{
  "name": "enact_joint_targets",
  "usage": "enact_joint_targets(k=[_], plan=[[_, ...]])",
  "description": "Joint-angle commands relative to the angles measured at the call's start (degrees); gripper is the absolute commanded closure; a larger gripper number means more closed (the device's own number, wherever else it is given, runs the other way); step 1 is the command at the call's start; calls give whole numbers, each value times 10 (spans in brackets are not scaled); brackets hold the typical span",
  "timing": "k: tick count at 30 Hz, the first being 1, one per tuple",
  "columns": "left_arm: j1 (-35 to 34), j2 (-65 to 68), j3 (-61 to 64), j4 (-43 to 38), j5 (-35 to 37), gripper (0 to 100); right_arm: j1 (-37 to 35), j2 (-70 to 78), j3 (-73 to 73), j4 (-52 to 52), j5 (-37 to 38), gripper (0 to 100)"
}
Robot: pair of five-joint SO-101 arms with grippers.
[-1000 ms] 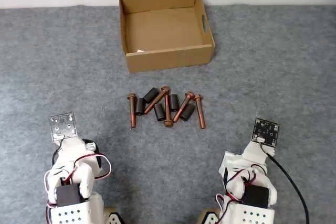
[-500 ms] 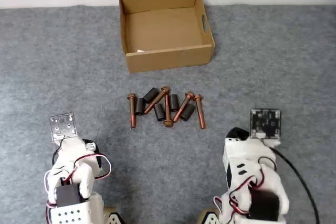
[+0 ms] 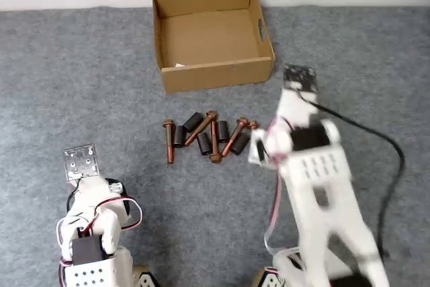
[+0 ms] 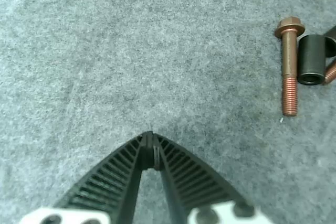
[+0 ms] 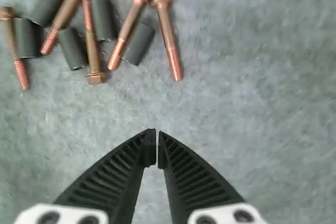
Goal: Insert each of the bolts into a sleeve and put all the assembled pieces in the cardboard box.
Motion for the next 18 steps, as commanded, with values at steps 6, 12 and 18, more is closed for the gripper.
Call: enact_joint_targets(k=[6, 12, 18], plan=[[-1, -5, -2, 5, -4, 994, -62, 231, -193, 1, -108, 989], [-1, -5, -2, 5, -4, 994, -78, 342, -289, 7, -127, 890], [-1, -5, -2, 5, -4, 994, -79, 398, -355, 30, -150, 805]])
